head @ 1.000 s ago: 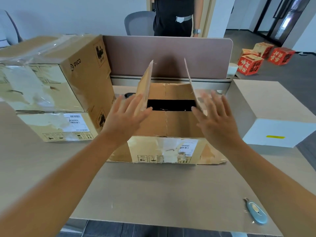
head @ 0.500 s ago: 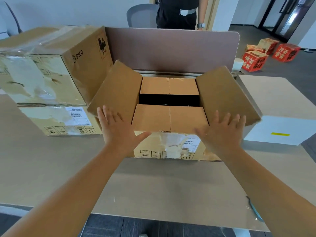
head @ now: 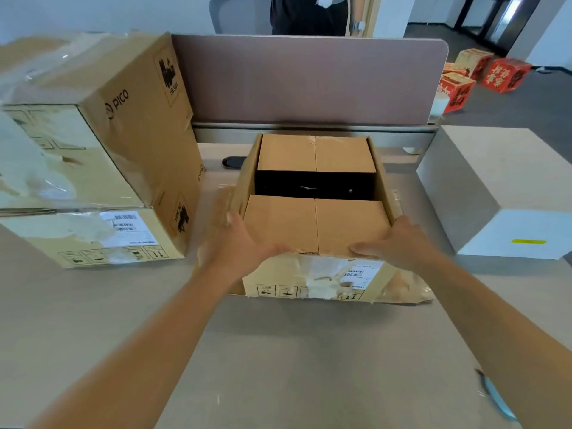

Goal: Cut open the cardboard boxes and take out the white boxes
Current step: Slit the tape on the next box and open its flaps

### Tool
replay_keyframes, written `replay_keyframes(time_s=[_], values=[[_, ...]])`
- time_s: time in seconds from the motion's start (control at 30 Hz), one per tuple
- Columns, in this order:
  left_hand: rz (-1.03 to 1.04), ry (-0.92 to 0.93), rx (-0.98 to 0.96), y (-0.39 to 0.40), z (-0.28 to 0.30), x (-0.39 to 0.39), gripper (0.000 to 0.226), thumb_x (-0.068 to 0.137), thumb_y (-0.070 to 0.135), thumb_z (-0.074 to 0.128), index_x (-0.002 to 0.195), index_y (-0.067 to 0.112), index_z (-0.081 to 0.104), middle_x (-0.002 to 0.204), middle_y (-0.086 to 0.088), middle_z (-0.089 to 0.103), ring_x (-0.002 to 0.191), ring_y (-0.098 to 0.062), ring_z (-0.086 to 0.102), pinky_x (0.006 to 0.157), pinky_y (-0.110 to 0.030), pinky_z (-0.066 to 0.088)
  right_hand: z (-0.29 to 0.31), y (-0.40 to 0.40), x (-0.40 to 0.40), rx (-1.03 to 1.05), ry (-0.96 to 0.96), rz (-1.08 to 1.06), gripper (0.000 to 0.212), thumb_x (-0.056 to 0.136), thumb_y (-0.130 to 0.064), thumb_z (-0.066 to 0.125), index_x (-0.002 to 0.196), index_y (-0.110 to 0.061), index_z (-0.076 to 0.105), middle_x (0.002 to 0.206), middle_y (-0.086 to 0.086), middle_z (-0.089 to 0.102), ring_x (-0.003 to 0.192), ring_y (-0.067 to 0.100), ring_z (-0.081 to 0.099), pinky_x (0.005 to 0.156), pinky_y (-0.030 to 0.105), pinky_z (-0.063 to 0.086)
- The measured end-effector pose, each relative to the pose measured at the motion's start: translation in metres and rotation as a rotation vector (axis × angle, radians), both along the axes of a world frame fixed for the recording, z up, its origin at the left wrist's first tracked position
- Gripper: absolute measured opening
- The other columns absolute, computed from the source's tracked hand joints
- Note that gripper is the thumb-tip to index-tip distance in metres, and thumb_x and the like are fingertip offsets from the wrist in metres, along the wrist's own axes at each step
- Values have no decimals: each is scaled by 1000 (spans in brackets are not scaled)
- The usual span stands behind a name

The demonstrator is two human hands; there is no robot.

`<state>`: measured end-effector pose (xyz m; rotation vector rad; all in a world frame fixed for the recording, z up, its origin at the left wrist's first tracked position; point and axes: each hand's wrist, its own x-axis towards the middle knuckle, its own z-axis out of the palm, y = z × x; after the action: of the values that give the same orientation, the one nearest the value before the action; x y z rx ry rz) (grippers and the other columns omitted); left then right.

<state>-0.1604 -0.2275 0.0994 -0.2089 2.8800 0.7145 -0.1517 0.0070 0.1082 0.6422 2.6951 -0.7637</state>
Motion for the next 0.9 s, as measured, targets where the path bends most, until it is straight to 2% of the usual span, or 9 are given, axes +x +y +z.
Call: replay_keyframes(time_s=[0.03, 0.1, 0.17, 0.3, 0.43, 0.57, 0.7, 0.8, 0.9], values=[[-41, 9, -41, 0, 0, -6, 115, 58, 75, 63, 142, 15, 13, 127, -5, 48, 111, -27, 50, 85, -41, 47, 1, -2, -3, 49, 2, 23, 97, 66, -54, 72, 134, -4, 26, 137, 16, 30, 127, 34, 32, 103, 43, 35], [-126, 34, -187, 4, 3, -18, 120, 62, 76, 59, 147, 15, 0, 153, -14, 17, 140, -31, 19, 111, -50, 21, 4, -9, -9, 161, 50, 91, 100, 72, -55, 66, 142, -7, 14, 147, 16, 16, 136, 36, 16, 111, 46, 21], [-215, 57, -264, 10, 7, -29, 116, 68, 74, 55, 148, 16, -5, 156, -13, -3, 144, -28, -3, 115, -50, 2, 3, -16, -17, 240, 109, 163, 95, 78, -57, 58, 146, -15, 6, 153, 14, 4, 141, 35, 1, 115, 47, 9], [-392, 88, -283, 21, 5, -54, 98, 80, 71, 41, 149, 18, -4, 158, -6, -2, 145, -25, -6, 116, -50, -5, -7, -25, -38, 347, 153, 290, 76, 87, -59, 40, 147, -22, 10, 156, 10, 2, 143, 32, -2, 116, 48, 0], [-476, 91, -300, 27, -2, -66, 97, 79, 74, 32, 149, 17, -4, 154, -5, 22, 145, -23, 1, 113, -51, -14, -11, -28, -48, 419, 112, 337, 69, 90, -60, 26, 147, -23, 12, 153, 5, 23, 144, 30, 5, 113, 51, -3], [-471, 231, -255, 25, 5, -64, 97, 76, 78, 29, 148, 15, 11, 145, -9, 31, 140, -24, 16, 115, -47, -8, 5, -29, -46, 394, 267, 310, 63, 92, -51, 33, 144, -17, 22, 145, 12, 33, 139, 27, 19, 114, 48, -1], [-451, 542, -202, 15, 24, -49, 121, 58, 88, -13, 137, 13, 41, 119, -7, 50, 116, -26, 42, 108, -42, 18, 29, -28, -28, 419, 526, 317, 52, 92, -48, 39, 133, -15, 43, 126, 11, 45, 120, 27, 36, 107, 39, 19], [-443, 732, -175, 8, 35, -25, 103, 76, 77, -4, 124, 7, 55, 107, -11, 57, 104, -29, 51, 94, -40, 29, 39, -26, -3, 423, 695, 330, 64, 83, -55, 25, 124, -15, 53, 116, 10, 51, 112, 27, 41, 97, 35, 23], [-418, 866, -231, 3, 43, 9, 84, 87, 67, 8, 121, 7, 56, 106, -11, 61, 99, -31, 55, 90, -36, 26, 44, -24, 28, 422, 893, 361, 65, 80, -51, 20, 113, -12, 60, 106, 11, 59, 104, 30, 48, 87, 34, 20]])
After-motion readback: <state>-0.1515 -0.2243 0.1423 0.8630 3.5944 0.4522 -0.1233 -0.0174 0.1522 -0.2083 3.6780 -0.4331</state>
